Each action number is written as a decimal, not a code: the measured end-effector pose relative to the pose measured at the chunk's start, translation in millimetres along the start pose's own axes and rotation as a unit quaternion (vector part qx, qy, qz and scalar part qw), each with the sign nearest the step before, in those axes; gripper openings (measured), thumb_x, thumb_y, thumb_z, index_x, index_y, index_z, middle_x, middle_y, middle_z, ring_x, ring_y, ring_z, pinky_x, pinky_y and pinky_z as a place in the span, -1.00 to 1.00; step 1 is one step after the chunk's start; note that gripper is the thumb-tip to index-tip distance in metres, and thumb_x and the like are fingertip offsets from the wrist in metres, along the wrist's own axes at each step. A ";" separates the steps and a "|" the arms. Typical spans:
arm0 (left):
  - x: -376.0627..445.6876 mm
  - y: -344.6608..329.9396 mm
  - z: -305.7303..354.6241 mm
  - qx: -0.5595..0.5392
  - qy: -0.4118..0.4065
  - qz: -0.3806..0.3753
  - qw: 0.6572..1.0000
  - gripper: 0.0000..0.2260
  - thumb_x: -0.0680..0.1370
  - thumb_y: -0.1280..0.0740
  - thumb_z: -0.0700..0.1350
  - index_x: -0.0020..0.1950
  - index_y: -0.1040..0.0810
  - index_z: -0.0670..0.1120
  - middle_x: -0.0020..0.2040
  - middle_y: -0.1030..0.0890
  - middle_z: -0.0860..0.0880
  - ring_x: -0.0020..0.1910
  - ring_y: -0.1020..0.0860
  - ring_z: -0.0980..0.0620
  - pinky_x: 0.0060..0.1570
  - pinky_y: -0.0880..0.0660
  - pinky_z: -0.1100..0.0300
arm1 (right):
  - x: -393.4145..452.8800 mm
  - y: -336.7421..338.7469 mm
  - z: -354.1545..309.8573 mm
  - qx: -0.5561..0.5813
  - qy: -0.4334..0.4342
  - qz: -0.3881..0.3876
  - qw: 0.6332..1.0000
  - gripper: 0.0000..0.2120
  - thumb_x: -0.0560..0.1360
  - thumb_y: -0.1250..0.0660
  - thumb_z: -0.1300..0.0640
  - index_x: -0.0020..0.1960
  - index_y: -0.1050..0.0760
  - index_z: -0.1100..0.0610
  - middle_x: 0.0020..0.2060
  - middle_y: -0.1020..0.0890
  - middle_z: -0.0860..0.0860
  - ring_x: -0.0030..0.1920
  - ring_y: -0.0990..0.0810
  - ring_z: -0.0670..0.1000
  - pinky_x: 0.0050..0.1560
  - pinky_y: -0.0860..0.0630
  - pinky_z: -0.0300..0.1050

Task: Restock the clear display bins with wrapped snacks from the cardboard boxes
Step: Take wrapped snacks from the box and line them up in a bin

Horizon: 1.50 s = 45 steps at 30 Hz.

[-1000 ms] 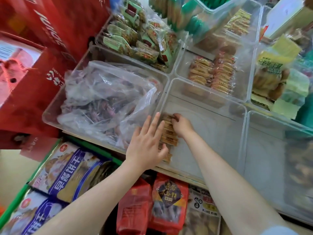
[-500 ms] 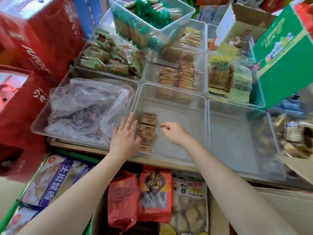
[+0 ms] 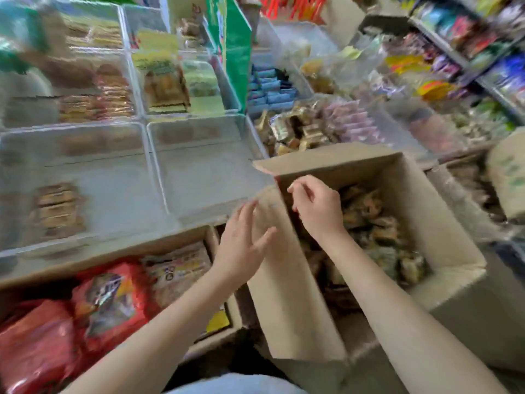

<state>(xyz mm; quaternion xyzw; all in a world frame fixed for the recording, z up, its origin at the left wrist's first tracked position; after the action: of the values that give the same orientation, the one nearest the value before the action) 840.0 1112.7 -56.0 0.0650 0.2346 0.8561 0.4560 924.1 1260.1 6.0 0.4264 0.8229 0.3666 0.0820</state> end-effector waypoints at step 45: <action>-13.2 140.1 -12.5 -0.301 0.142 0.164 0.929 -0.79 0.53 -0.40 0.09 0.06 -0.60 0.00 -0.13 -0.65 -0.04 -0.28 -0.63 0.14 -0.18 -0.59 0.10 | 12.6 -83.9 -96.1 0.135 0.056 -0.344 0.928 -0.68 0.46 -0.50 0.22 0.13 -0.46 0.02 0.01 -0.62 -0.05 0.03 -0.61 -0.10 -0.01 -0.55 -0.28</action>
<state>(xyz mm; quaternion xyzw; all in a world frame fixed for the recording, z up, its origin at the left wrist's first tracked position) 738.4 1031.3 -1.1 -0.1600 0.0139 0.9495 0.2697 819.4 1187.6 20.7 0.1028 0.9639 0.2248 0.0990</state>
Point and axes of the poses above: each hand's wrist, its own x-axis towards the middle knuckle, its own y-axis out of the back of the hand, z = x × y, the point moved 5 cm from there along x, towards the middle knuckle
